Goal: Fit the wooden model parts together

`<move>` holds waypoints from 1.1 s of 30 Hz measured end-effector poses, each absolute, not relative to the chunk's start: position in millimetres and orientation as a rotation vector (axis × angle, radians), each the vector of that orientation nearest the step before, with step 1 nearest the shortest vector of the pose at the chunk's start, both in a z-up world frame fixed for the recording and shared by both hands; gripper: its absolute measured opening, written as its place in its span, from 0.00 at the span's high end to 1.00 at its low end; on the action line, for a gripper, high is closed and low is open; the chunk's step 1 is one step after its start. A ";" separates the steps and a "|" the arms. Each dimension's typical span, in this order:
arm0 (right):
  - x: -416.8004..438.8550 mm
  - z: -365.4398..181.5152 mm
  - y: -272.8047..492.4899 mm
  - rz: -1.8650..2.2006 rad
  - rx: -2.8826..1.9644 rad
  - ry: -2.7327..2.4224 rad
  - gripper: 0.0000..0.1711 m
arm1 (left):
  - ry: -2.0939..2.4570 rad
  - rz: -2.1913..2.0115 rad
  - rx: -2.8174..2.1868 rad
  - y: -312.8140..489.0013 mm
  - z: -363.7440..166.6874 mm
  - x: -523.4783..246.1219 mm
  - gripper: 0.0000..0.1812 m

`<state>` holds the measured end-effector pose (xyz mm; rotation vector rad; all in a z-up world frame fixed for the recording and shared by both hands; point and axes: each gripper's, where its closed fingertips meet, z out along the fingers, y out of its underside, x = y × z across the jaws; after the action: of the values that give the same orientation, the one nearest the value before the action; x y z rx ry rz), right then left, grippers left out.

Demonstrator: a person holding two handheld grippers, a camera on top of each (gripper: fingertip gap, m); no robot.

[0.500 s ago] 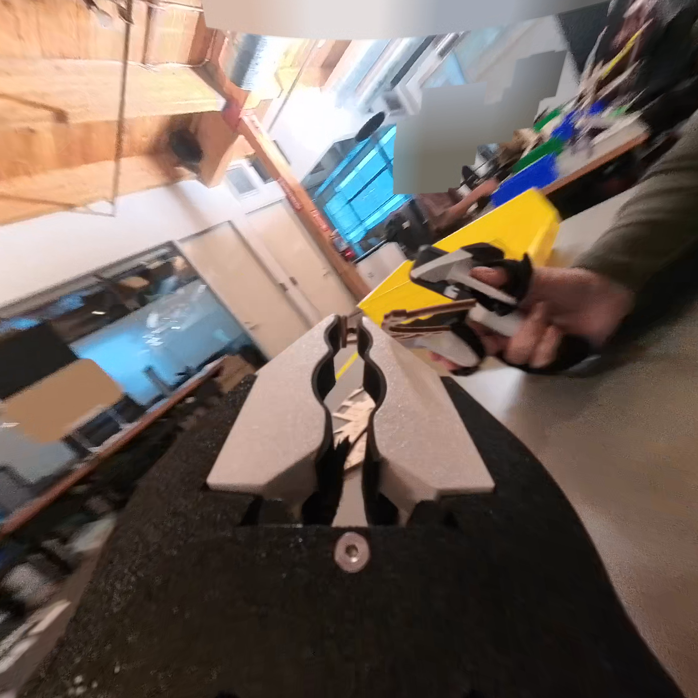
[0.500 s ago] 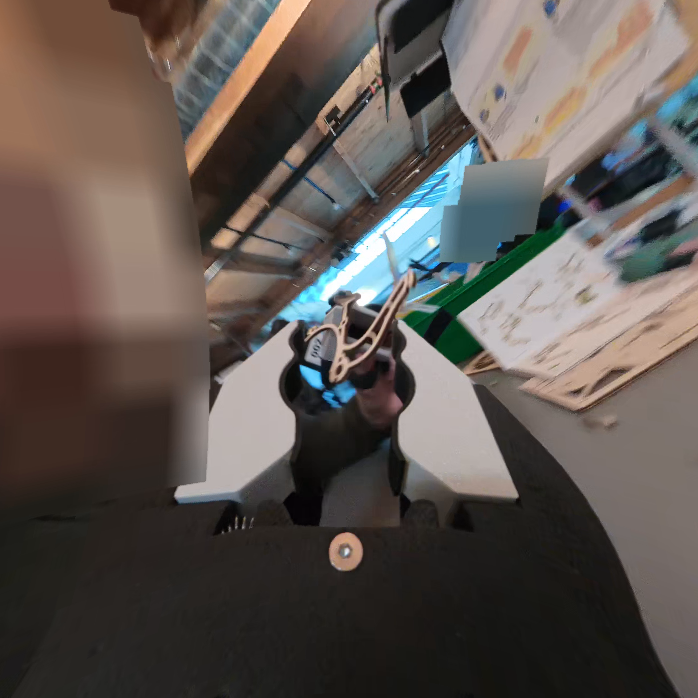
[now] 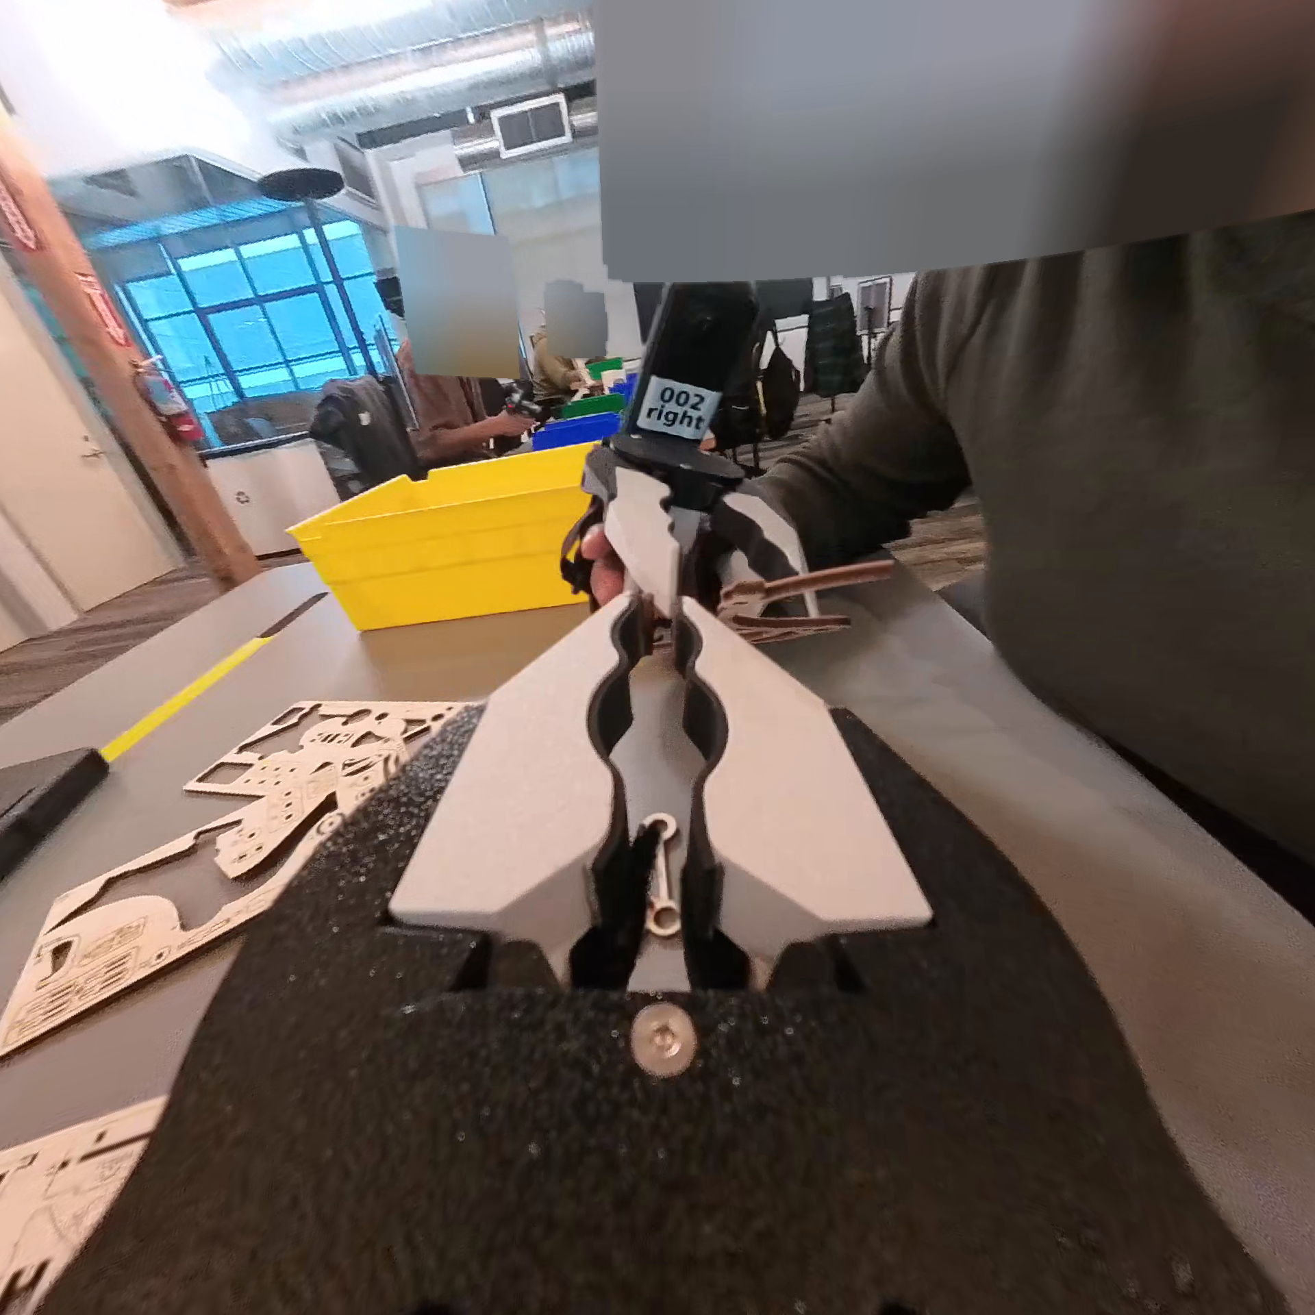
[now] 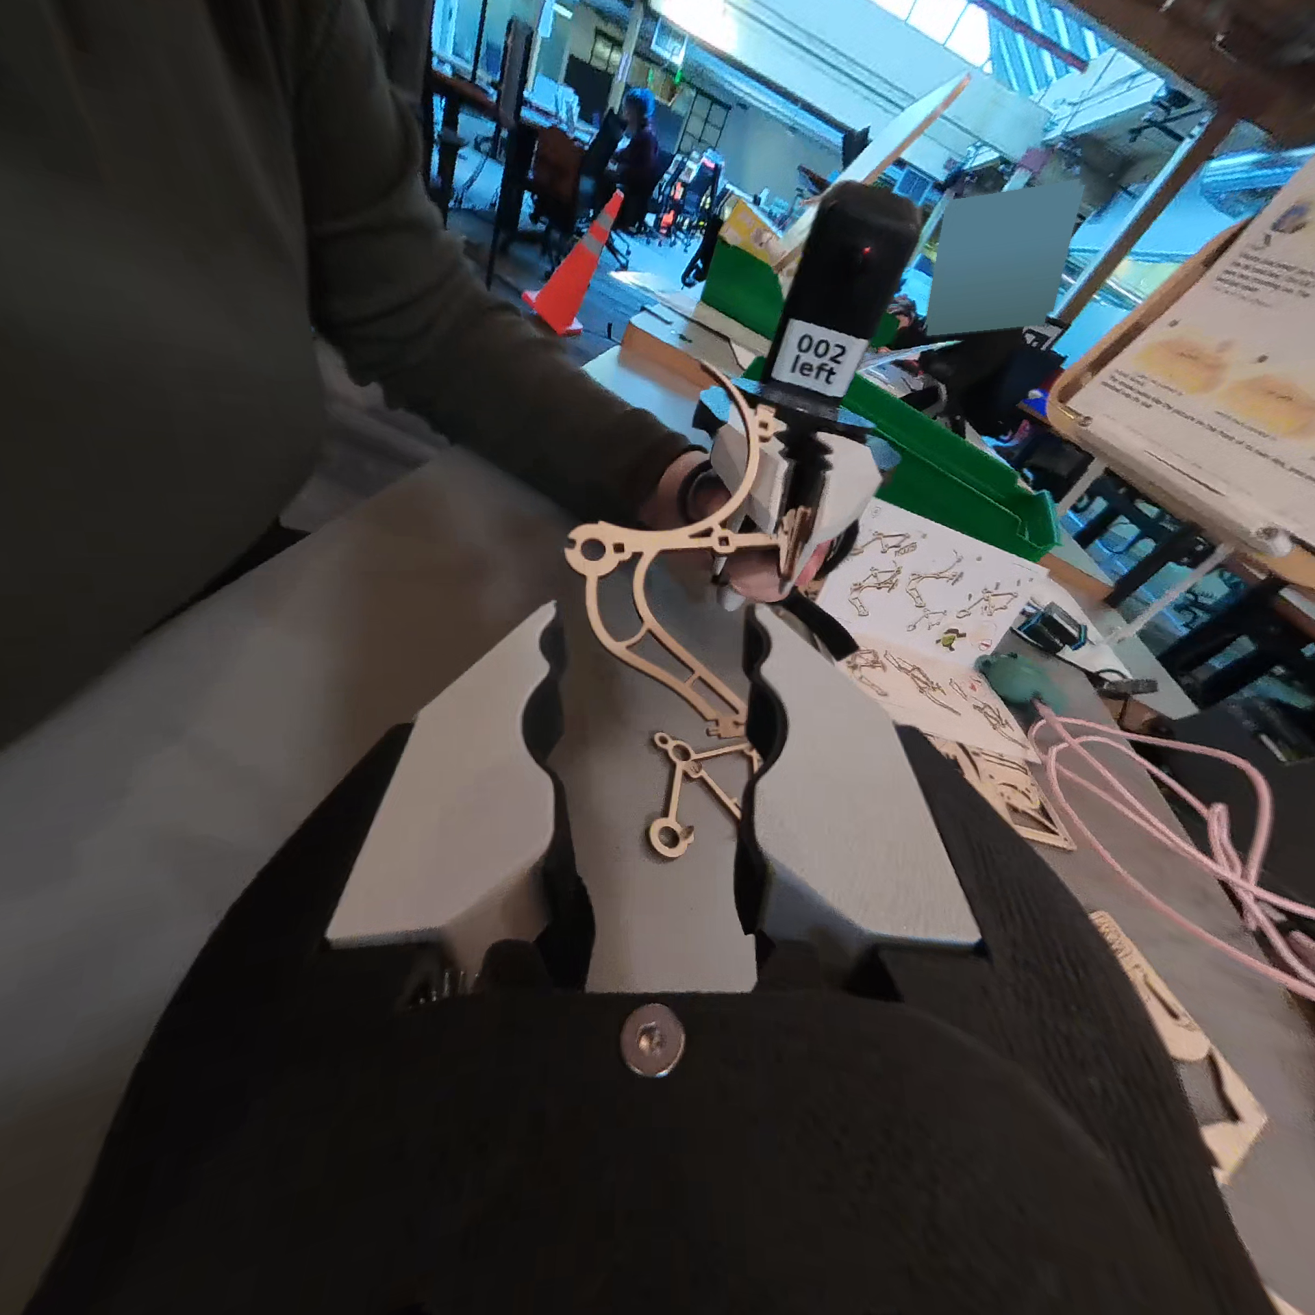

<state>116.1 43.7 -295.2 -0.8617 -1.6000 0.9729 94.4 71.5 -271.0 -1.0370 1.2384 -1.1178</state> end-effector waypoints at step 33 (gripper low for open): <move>125.1 -357.5 86.5 0.311 -0.959 -1.957 0.91 | 1.189 -0.684 -1.315 123.0 -296.0 63.3 0.63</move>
<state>125.1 86.5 -357.5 -0.9595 -1.9573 0.3108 63.3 123.0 -296.0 -1.3150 1.1895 -0.6841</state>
